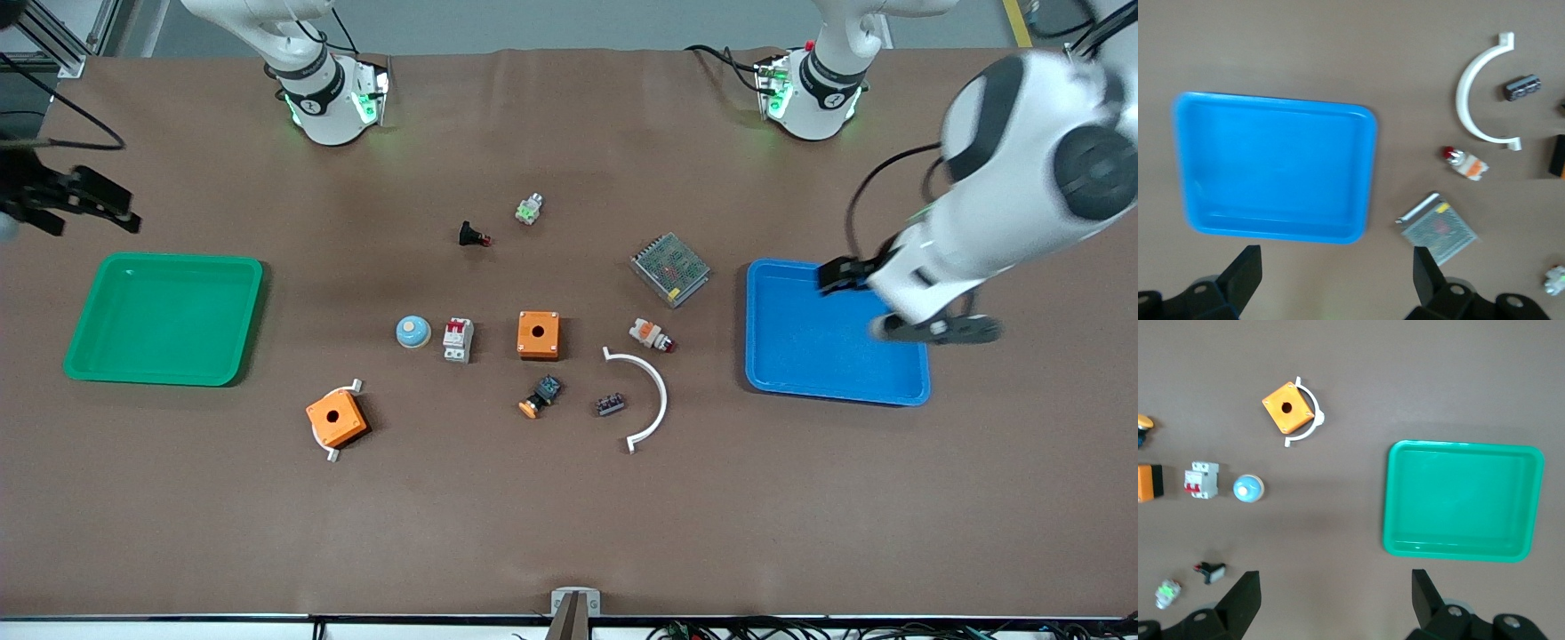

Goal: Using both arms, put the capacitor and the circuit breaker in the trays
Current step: 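Reach the left gripper toward the black capacitor while the right gripper reaches the breaker, then grasp the capacitor with the left gripper while the right gripper grasps the breaker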

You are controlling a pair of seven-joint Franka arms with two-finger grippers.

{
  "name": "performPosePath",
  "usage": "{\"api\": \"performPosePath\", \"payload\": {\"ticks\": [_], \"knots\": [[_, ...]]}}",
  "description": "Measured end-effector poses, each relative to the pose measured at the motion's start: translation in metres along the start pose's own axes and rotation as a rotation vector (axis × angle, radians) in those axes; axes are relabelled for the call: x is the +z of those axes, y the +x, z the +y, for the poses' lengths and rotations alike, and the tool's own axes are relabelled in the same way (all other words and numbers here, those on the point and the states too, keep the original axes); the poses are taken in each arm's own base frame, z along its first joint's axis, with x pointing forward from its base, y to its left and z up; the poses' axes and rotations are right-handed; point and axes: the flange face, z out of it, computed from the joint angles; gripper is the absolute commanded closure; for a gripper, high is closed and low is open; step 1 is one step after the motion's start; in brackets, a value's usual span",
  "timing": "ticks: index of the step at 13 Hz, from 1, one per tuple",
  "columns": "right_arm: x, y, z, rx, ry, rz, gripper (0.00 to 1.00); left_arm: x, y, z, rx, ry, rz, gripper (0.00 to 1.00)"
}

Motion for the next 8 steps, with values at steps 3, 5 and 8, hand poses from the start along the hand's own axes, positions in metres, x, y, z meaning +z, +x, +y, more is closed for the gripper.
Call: {"api": "performPosePath", "payload": {"ticks": [3, 5, 8], "knots": [[0.060, 0.023, -0.086, 0.054, -0.006, 0.003, 0.00, 0.078, 0.041, 0.080, -0.118, -0.032, 0.013, 0.00], [0.111, 0.033, -0.141, 0.076, -0.017, -0.014, 0.00, 0.119, 0.067, 0.115, -0.195, -0.079, 0.087, 0.00], [0.188, 0.039, -0.222, 0.113, -0.039, -0.031, 0.00, 0.175, 0.090, 0.156, -0.286, -0.170, 0.211, 0.00]]}}
